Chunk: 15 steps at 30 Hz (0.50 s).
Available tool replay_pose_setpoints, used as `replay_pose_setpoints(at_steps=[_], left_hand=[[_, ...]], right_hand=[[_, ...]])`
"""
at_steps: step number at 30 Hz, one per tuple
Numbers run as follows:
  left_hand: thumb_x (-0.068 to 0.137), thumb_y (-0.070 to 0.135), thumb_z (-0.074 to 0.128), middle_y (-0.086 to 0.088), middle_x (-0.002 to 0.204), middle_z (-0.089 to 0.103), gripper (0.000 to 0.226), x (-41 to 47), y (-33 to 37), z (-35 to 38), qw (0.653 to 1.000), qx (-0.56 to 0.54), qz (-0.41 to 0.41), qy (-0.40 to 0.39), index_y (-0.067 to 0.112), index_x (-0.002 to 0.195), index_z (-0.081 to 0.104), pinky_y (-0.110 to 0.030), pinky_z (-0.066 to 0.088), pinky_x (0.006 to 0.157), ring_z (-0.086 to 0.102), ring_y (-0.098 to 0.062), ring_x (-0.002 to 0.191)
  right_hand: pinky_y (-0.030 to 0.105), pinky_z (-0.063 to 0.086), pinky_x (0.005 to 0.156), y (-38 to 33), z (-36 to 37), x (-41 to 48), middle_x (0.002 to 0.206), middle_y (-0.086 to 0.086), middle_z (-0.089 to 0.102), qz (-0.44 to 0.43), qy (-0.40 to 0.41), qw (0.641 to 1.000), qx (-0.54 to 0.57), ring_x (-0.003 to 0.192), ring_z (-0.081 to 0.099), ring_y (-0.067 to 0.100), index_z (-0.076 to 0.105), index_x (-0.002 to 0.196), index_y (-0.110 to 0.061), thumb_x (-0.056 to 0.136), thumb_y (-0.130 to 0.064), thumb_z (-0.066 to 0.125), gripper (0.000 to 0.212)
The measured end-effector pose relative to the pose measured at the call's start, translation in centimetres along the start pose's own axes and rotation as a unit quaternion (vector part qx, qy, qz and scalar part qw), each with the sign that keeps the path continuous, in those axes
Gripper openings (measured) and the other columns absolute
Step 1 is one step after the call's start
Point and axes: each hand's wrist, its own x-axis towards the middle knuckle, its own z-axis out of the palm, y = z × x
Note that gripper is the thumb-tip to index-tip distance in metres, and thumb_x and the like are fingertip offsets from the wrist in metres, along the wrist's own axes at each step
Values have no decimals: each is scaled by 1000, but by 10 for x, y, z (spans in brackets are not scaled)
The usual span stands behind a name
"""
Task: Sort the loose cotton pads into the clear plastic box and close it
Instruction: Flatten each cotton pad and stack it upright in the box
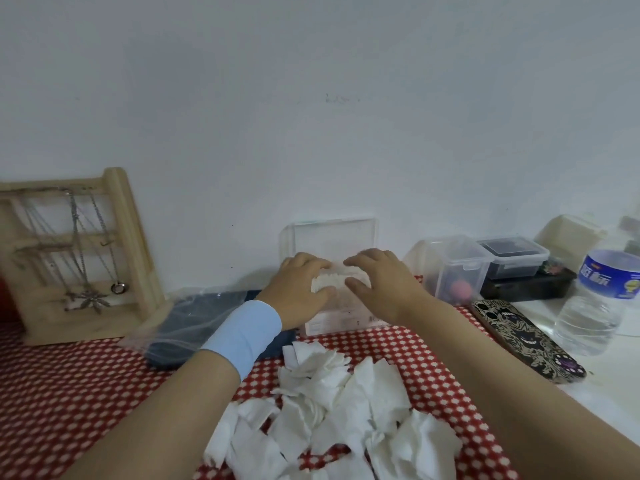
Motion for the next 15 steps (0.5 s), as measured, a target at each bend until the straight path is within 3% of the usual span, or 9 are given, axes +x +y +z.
replay_pose_setpoints(at_steps=[2, 4, 7, 10, 15], left_hand=[[99, 36, 54, 10, 126, 56, 25, -16, 4, -12, 999, -31, -14, -2, 33, 124, 58, -31, 47, 97, 55, -11, 113], [99, 35, 54, 11, 110, 63, 15, -34, 4, -21, 997, -35, -55, -31, 31, 110, 64, -27, 48, 85, 60, -10, 100], [99, 37, 55, 4, 104, 70, 23, -57, -5, -24, 992, 24, -106, -70, 21, 106, 69, -32, 51, 88, 65, -18, 97], [98, 36, 56, 1, 109, 71, 24, -76, -16, -21, 984, 26, -145, -97, 20, 108, 71, -38, 53, 94, 66, -20, 100], [99, 35, 56, 9, 113, 67, 21, -87, -25, -23, 985, -50, -149, -73, 24, 114, 66, -30, 49, 93, 63, -13, 102]], right_hand=[[26, 49, 82, -17, -15, -6, 113, -8, 71, -5, -14, 997, 75, 92, 62, 6, 70, 118, -27, 102, -34, 52, 25], [22, 47, 62, -37, -19, -12, 83, -10, 75, 22, -76, 992, 95, 62, 61, 3, 75, 98, -24, 98, -33, 58, 20], [27, 47, 65, -64, -6, -20, 75, -5, 67, 70, -167, 983, -22, 65, 60, 12, 64, 84, -14, 93, -49, 63, 36], [29, 49, 69, -79, 16, -25, 73, -3, 57, 120, -250, 959, -64, 70, 60, 17, 58, 87, -16, 84, -59, 70, 44], [23, 46, 53, -81, 23, -26, 70, 1, 59, 123, -278, 952, 37, 59, 56, 16, 63, 80, -13, 81, -35, 82, 29]])
